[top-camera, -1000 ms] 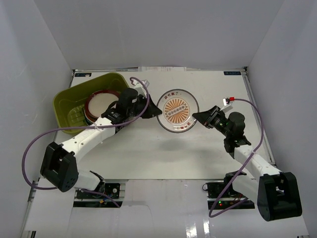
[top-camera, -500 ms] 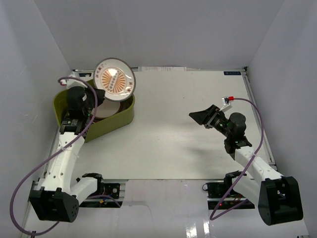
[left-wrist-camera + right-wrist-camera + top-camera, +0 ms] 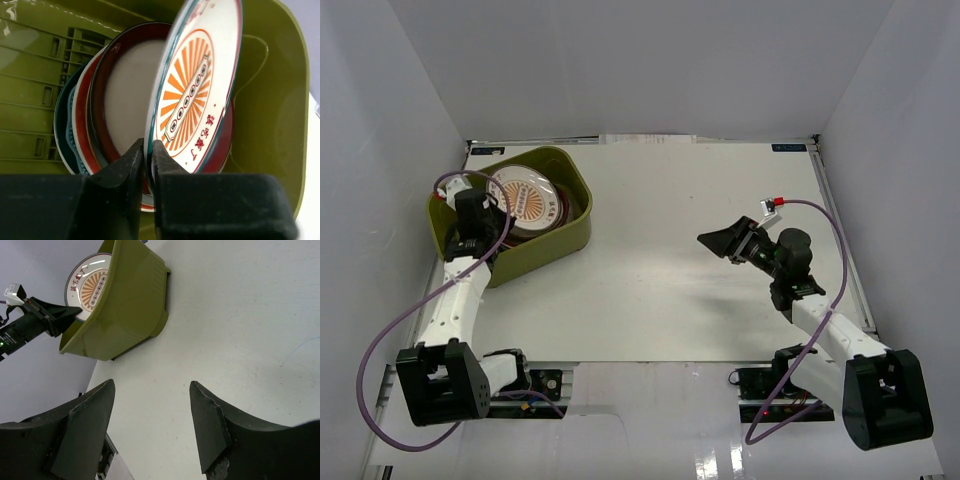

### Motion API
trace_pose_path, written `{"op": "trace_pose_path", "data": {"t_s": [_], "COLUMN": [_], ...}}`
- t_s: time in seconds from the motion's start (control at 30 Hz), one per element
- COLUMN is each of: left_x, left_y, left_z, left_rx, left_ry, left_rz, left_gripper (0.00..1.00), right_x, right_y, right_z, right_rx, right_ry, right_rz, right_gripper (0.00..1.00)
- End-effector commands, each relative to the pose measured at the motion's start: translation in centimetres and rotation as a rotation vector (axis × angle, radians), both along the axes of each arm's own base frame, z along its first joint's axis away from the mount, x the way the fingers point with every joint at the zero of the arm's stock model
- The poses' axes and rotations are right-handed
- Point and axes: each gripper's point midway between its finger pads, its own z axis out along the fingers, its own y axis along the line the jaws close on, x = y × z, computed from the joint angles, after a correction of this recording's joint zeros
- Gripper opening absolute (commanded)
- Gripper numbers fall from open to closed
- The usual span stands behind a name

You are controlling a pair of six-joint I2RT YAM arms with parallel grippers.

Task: Place the plates into the plastic bin on the countertop

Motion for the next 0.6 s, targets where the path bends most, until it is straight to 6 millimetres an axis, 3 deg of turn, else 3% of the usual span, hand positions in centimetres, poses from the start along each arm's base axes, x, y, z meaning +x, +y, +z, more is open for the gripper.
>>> {"op": "trace_pose_path", "data": {"t_s": [0.0, 0.1, 0.13, 0.23, 0.3, 0.33, 0.4, 0.47, 0.5, 0.57], "left_x": [0.3, -0.2, -0.4, -1.3, -1.8, -2.0, -2.2, -2.6, -2.7, -3.5], "left_y": [1.2, 1.3, 1.3, 1.3, 1.4, 1.4, 1.0, -0.1, -0.9, -4.7], "left_z": [2.0, 3.4, 4.0, 6.2, 7.5, 8.1, 9.0, 10.5, 11.5, 13.5], "left_rx": [0.080, 0.101, 0.105, 0.120, 0.130, 0.139, 0.136, 0.125, 0.108, 0.026], "left_ry": [-0.019, -0.051, -0.067, -0.137, -0.170, -0.181, -0.207, -0.254, -0.285, -0.370], "left_rz": [0.016, 0.015, 0.016, 0.021, 0.027, 0.024, 0.001, -0.053, -0.091, -0.272], "left_gripper": [0.24, 0.61, 0.79, 0.80, 0.83, 0.98, 0.98, 0.98, 0.98, 0.98], "right_x": [-0.6, -0.6, -0.6, -0.5, -0.5, -0.4, -0.4, -0.2, -0.1, 0.3], "right_y": [0.2, 0.0, 0.0, -0.1, -0.1, -0.2, -0.3, -0.5, -0.7, -1.2], "right_z": [-0.2, -0.1, -0.2, 0.1, 0.1, 0.3, 0.5, 1.0, 1.1, 2.6], "right_rx": [-0.021, -0.037, -0.041, -0.047, -0.052, -0.057, -0.065, -0.091, -0.103, -0.132], "right_ry": [-0.023, -0.030, -0.026, -0.038, -0.034, -0.036, -0.041, -0.051, -0.054, -0.103], "right_rz": [0.022, 0.007, 0.003, -0.005, -0.008, -0.015, -0.024, -0.035, -0.043, -0.071], "right_gripper": [0.68, 0.69, 0.69, 0.75, 0.84, 0.88, 0.99, 0.90, 0.90, 0.90]}}
